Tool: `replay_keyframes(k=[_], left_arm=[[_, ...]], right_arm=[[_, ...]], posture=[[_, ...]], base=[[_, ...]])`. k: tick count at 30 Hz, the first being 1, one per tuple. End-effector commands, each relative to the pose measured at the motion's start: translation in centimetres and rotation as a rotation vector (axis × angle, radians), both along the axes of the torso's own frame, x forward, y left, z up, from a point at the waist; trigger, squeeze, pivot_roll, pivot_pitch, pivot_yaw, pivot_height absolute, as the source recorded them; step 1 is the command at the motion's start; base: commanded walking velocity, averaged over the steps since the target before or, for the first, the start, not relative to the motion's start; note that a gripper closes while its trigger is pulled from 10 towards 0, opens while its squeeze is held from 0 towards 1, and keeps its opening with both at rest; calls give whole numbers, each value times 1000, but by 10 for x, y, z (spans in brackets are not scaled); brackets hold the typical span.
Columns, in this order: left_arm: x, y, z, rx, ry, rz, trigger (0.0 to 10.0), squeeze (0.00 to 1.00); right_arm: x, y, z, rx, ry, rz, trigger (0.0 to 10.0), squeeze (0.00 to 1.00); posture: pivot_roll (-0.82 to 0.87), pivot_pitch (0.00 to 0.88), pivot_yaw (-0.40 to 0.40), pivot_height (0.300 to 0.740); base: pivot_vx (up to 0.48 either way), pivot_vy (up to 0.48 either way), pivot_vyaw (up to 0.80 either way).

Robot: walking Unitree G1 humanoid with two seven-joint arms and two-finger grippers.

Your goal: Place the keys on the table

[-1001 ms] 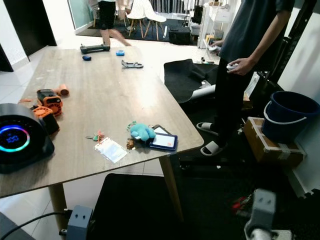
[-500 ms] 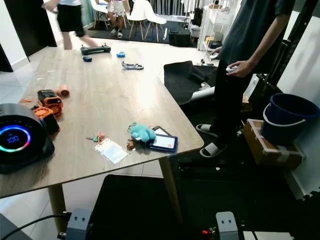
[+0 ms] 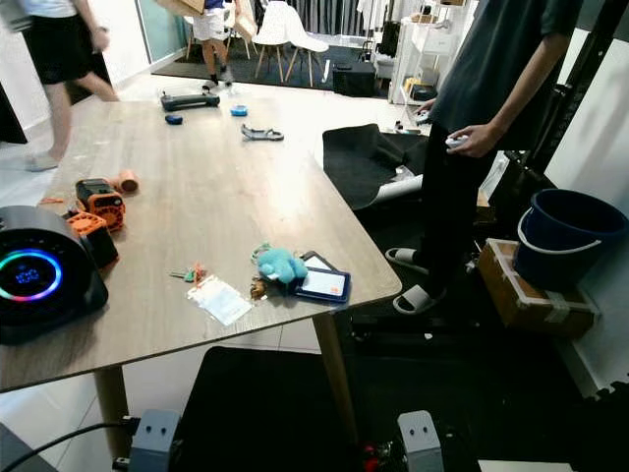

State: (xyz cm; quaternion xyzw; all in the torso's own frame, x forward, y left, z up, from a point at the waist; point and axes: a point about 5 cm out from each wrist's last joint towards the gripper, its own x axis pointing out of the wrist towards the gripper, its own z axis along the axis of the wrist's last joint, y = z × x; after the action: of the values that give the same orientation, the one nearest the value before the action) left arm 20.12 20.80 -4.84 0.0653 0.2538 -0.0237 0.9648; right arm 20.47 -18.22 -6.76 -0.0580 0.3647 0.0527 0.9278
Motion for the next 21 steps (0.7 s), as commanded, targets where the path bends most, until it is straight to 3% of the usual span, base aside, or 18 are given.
replay_keyframes(k=[1,3,17,21], left_arm=[[-4,-2,-4,-7,22,-1,10000,0],[-4,-2,-4,-7,21,-1,10000,0],[-5,-4,-4,-11,19,1,10000,0],[-6,-3,-5,-12,20,1,10000,0]], right_arm=[[-1,1,-1,-8,4,15,10000,0],[-1,2,-1,-9,5,22,10000,0],[-4,1,-2,-34,12,39,10000,0],[-5,-2,-2,-21,11,4,10000,0]], posture=[[107,34,-59,740],[106,33,-58,740],[109,40,-62,740],[110,39,-63,740]], base=[[0,0,0],[0,0,0],[0,0,793],[0,0,0]])
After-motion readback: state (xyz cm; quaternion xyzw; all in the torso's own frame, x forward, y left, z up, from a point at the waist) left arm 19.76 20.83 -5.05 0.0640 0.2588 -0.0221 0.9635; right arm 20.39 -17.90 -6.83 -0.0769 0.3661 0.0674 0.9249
